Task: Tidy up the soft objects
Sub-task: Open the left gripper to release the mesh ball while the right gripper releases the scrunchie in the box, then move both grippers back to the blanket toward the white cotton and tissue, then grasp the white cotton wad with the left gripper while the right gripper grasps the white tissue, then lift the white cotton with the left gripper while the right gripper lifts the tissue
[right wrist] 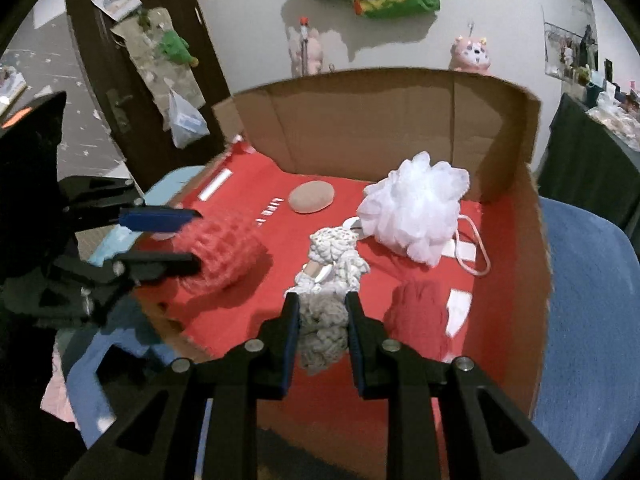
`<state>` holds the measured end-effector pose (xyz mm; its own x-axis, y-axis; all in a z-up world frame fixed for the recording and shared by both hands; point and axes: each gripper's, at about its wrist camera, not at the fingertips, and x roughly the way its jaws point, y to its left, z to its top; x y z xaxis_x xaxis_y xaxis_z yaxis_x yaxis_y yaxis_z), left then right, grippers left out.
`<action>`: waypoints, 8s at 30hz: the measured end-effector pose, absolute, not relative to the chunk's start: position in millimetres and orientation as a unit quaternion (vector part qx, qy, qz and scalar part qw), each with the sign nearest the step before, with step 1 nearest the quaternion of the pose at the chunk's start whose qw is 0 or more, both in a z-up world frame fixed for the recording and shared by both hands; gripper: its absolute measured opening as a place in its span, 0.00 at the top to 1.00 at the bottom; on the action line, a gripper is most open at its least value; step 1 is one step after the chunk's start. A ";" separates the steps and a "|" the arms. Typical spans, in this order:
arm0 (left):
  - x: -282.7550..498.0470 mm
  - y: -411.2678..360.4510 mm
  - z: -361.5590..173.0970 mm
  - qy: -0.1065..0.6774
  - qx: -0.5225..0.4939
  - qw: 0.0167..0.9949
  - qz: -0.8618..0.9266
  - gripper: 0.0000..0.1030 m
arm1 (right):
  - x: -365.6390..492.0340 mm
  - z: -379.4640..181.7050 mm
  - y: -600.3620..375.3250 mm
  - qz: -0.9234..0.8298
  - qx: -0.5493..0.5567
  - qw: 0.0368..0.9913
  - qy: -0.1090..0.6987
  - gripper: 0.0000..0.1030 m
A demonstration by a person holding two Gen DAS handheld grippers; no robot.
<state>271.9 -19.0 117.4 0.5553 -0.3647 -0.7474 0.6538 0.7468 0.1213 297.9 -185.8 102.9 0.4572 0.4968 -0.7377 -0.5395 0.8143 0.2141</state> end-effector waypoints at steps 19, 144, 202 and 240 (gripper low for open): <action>336.5 -31.4 89.6 0.407 0.208 0.841 -0.289 0.71 | 357.8 65.7 -169.4 0.260 -0.041 0.819 0.510 0.74; 13.4 20.5 22.2 0.267 -0.034 0.959 -0.089 0.00 | 18.4 39.2 -219.9 0.114 0.002 0.958 0.261 0.00; 54.3 29.0 15.1 0.351 0.054 0.923 -0.150 0.78 | 64.2 37.4 -198.3 0.207 -0.071 0.916 0.335 0.60; 56.2 -16.2 43.9 0.316 0.029 0.916 -0.245 0.83 | 55.7 56.6 -181.5 0.255 -0.038 0.919 0.299 0.83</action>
